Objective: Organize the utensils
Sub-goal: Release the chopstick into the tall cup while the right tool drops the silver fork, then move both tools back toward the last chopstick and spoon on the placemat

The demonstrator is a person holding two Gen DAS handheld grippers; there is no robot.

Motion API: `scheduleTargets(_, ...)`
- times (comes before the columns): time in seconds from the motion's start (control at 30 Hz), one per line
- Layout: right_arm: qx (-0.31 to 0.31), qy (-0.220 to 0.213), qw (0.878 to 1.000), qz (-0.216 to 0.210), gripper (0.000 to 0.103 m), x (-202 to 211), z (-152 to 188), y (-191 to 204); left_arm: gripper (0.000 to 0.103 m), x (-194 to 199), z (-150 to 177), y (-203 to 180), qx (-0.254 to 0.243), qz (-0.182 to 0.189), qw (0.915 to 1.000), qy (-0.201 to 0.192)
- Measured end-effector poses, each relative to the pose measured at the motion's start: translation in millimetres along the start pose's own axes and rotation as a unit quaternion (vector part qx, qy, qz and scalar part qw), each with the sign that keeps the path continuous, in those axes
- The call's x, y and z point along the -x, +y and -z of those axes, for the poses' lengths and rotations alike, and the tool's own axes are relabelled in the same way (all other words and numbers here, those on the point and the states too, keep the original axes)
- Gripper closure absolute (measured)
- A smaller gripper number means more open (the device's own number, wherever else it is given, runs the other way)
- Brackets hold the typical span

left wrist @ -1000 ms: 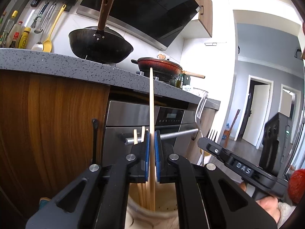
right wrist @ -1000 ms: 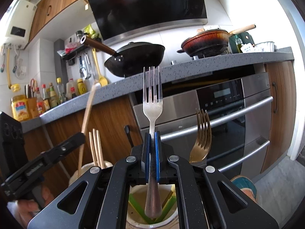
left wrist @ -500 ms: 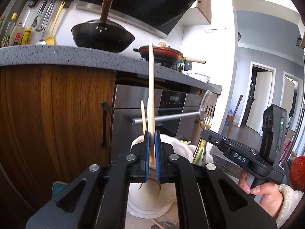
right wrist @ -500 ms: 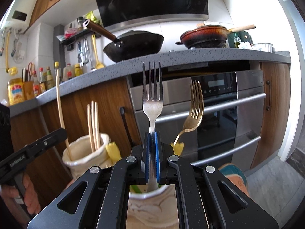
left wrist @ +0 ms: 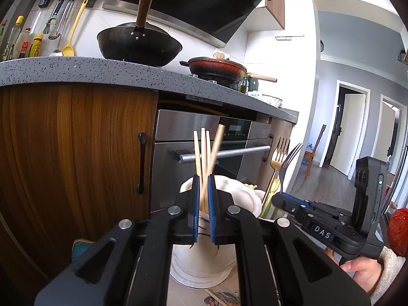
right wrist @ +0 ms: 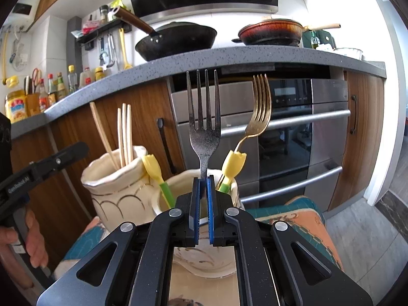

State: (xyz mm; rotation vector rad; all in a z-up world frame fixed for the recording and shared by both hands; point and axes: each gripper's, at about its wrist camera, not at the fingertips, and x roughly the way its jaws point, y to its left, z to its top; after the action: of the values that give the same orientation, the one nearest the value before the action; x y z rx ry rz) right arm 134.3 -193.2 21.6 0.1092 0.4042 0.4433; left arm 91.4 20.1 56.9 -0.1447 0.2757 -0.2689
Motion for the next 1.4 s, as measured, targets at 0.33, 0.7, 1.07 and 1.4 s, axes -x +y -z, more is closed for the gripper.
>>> scheduleTargets(0.33,-0.013,0.007,1.000,0.001,0.097,-6,-3,-6,0.094,2,-1,0,0.007,0.003,1.0000,-0.002)
scheduleTargets(0.7,-0.013,0.002,1.000,0.004,0.087,-5,-3,-7,0.088,3,-1,3,0.009,0.003,0.9999,-0.004)
scheduleTargets(1.07,-0.018,-0.020,1.000,0.009,0.054,11,-3,-7,0.062,12,0,7,0.016,-0.010,0.9998,-0.008)
scheduleTargets(1.4,-0.034,-0.039,0.998,0.027,0.013,42,8,-13,0.025,32,20,13,0.027,-0.053,0.9982,0.005)
